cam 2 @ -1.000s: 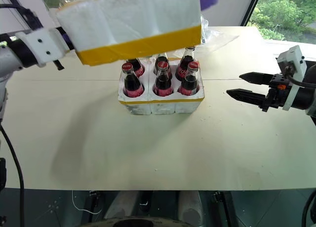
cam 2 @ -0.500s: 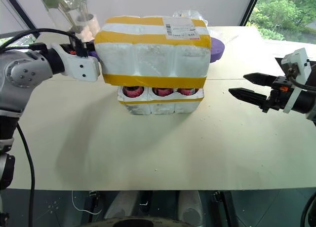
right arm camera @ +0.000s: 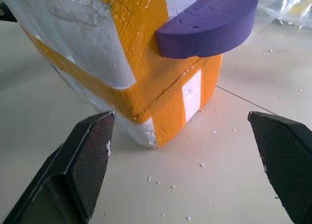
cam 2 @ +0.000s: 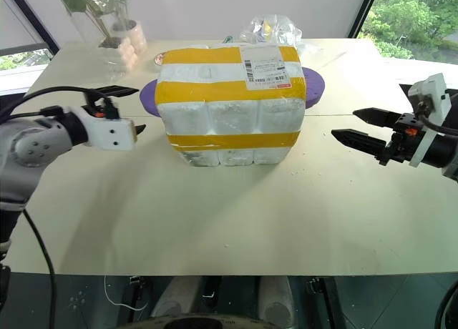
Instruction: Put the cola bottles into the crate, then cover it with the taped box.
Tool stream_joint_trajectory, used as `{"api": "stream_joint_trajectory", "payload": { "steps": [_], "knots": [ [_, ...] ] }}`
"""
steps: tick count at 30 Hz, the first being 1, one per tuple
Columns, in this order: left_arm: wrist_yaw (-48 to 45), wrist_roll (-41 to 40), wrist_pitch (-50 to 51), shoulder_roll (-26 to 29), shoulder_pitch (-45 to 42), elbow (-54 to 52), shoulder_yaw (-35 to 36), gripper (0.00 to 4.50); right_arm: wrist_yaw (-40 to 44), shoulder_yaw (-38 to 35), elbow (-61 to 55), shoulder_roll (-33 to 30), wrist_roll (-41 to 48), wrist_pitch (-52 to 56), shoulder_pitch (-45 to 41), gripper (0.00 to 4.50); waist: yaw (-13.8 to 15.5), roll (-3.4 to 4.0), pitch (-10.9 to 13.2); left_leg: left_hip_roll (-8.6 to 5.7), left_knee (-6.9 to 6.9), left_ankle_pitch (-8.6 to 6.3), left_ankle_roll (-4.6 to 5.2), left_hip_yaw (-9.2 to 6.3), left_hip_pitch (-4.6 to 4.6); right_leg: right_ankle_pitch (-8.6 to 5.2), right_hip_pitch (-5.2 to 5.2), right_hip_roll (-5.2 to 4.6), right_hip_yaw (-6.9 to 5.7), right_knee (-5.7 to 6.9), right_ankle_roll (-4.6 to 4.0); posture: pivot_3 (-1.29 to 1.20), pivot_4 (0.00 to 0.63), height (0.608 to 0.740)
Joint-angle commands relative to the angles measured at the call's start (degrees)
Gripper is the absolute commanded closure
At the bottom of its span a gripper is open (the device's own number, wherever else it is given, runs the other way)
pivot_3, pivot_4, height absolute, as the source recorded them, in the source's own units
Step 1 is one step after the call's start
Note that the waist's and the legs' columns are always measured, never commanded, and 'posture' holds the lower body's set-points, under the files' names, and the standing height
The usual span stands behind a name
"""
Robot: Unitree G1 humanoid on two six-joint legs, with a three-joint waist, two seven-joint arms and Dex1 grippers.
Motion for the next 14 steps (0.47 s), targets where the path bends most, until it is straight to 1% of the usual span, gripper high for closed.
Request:
{"api": "stream_joint_trajectory", "payload": {
  "steps": [1, 2, 3, 4, 5, 6, 8, 11, 14],
  "knots": [
    [-5.4, -18.2, 12.1, -0.3, 2.3, -4.3, 10.9, 0.27, 1.0, -1.1, 0.0, -0.7, -0.4, -1.8, -0.1, 0.0, -0.1, 0.0, 0.0, 0.0, 0.0, 0.0, 0.0, 0.01, 0.0, 0.0, -0.01, 0.0, 0.0, 0.0, 0.0, 0.0, 0.15, 0.738],
    [-9.5, -29.0, 27.0, 1.5, 4.3, -4.0, 15.6, 0.27, 1.3, -0.4, 0.3, -0.6, -0.7, -2.2, -0.4, 0.0, -0.2, 0.01, 0.0, 0.0, 0.0, 0.0, 0.0, 0.0, 0.01, 0.0, 0.0, 0.0, 0.0, 0.01, 0.0, 0.0, 0.15, 0.738],
    [-15.8, -39.0, 37.9, 4.0, 7.2, -3.2, 20.5, 0.27, 1.7, 0.4, 0.6, -0.4, -0.9, -2.7, -1.0, 0.0, -0.3, 0.01, 0.0, 0.0, 0.0, 0.0, 0.0, 0.0, 0.03, 0.0, 0.0, 0.01, 0.0, 0.02, 0.0, 0.0, 0.15, 0.738],
    [-20.1, -46.1, 45.6, 5.9, 9.3, -2.8, 24.0, 0.27, 1.9, 0.9, 0.8, -0.4, -1.1, -3.1, -1.4, 0.0, -0.8, 0.03, 0.0, 0.02, -0.01, 0.0, 0.0, 0.0, 0.04, -0.01, 0.0, 0.03, 0.0, 0.04, 0.0, 0.0, 0.15, 0.738],
    [-23.9, -50.8, 50.7, 7.7, 11.1, -2.2, 26.7, 0.27, 2.1, 1.4, 0.9, -0.2, -1.3, -3.4, -1.9, 0.0, -1.2, 0.04, 0.0, 0.06, -0.03, 0.0, 0.0, 0.01, 0.06, -0.02, -0.01, 0.08, 0.0, 0.07, 0.0, 0.0, 0.15, 0.738],
    [-26.9, -51.9, 52.5, 9.7, 13.0, -1.2, 28.0, 0.27, 2.2, 1.8, 1.1, 0.0, -1.3, -3.6, -2.4, 0.0, -1.5, 0.05, 0.0, 0.06, -0.05, 0.0, 0.0, 0.01, 0.06, -0.03, -0.01, 0.1, 0.0, 0.07, 0.0, 0.0, 0.15, 0.738],
    [-28.2, -51.4, 55.4, 12.5, 14.2, 3.0, 28.6, 0.27, 2.7, 2.9, 1.9, 0.4, -1.6, -4.3, -3.3, 0.0, -1.5, 0.05, 0.0, 0.06, -0.04, 0.0, 0.0, 0.01, 0.08, -0.04, 0.03, 0.11, -0.01, 0.04, 0.0, 0.0, 0.15, 0.738],
    [-28.3, -52.2, 56.7, 13.6, 12.6, 7.3, 29.0, 0.27, 3.9, 5.0, 2.3, 0.4, -2.6, -5.8, -3.9, 0.0, -1.3, 0.06, 0.0, 0.05, -0.05, -0.01, 0.0, 0.0, 0.42, -0.05, 0.38, 0.1, -0.01, 0.0, -0.01, 0.0, 0.15, 0.738],
    [-28.2, -52.7, 57.0, 14.0, 11.1, 8.3, 28.9, 0.27, 5.0, 6.7, 3.4, 0.3, -2.6, -6.0, -5.9, 0.0, -1.3, 0.05, 0.0, 0.05, -0.1, -0.05, 0.04, -0.01, 0.7, -0.07, 0.65, 0.04, -0.01, -0.09, 0.0, 0.0, 0.15, 0.738]
  ]
}}
